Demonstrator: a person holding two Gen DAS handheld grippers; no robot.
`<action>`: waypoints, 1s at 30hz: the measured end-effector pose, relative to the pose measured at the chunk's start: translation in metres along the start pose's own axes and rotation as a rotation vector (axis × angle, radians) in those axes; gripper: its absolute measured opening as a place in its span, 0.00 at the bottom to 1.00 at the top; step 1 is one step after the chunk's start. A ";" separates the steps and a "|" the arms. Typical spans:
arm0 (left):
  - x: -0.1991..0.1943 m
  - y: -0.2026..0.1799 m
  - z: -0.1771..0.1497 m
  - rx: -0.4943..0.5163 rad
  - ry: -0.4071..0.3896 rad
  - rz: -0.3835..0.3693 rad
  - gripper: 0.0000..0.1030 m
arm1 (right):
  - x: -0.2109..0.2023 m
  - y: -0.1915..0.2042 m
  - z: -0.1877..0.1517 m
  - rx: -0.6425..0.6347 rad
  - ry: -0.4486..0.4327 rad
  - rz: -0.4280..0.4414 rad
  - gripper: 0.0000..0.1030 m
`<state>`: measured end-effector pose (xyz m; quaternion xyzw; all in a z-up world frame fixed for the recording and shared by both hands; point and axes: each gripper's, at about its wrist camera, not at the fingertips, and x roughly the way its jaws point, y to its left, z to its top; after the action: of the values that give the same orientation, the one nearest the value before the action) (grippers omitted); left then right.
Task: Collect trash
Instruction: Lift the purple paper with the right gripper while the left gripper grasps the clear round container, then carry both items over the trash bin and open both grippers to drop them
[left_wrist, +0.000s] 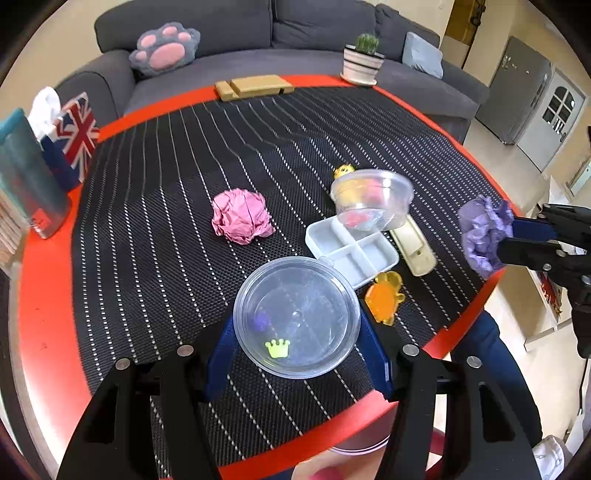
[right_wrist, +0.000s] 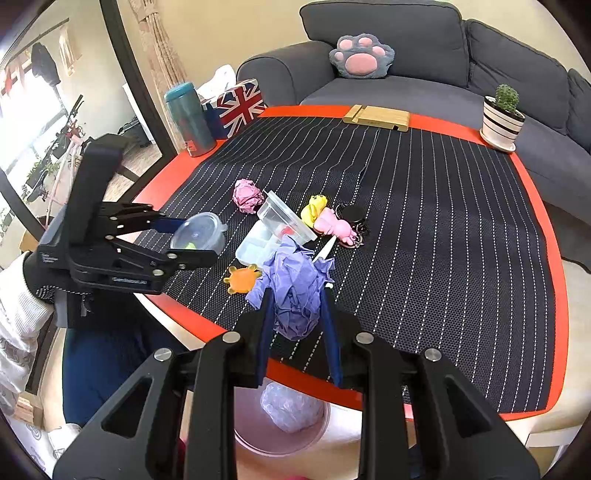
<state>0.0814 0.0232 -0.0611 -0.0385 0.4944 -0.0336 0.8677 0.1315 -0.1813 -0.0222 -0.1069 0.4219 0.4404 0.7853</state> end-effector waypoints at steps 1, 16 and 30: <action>-0.006 -0.002 -0.002 0.003 -0.013 0.006 0.58 | -0.001 0.001 -0.001 -0.001 -0.002 -0.001 0.24; -0.057 -0.043 -0.038 0.039 -0.145 -0.005 0.58 | -0.028 0.028 -0.033 -0.042 -0.038 0.001 0.24; -0.062 -0.065 -0.083 0.028 -0.153 -0.061 0.58 | -0.024 0.053 -0.089 -0.065 0.020 0.049 0.24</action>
<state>-0.0226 -0.0385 -0.0436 -0.0439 0.4248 -0.0639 0.9020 0.0329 -0.2130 -0.0484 -0.1266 0.4177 0.4720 0.7659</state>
